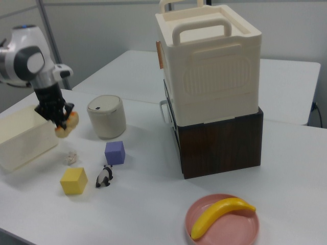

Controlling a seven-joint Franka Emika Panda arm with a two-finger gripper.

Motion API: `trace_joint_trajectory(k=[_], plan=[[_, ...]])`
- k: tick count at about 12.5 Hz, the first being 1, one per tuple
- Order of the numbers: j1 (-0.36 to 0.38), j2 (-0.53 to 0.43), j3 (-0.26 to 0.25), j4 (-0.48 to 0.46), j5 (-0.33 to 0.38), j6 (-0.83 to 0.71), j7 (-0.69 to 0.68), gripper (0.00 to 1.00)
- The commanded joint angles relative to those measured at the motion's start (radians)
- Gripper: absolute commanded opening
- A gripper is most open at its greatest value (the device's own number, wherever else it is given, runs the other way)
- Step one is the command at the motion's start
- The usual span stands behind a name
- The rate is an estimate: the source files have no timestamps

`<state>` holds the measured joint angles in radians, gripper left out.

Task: Put the bread in the basket
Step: 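Lift the orange pastry and carry it toward the white basket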

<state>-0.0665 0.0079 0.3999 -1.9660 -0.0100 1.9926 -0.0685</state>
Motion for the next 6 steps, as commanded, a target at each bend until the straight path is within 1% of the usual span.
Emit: trace_joint_trajectory(k=[1, 4, 6], plan=[[0.039, -0.016, -0.001, 0.119, 0.002, -0.067, 0.09, 0.0], [0.103, -0.013, 0.002, 0.133, 0.001, -0.06, 0.14, 0.0], [0.178, 0.001, 0.004, 0.131, 0.001, -0.054, 0.151, 0.0]])
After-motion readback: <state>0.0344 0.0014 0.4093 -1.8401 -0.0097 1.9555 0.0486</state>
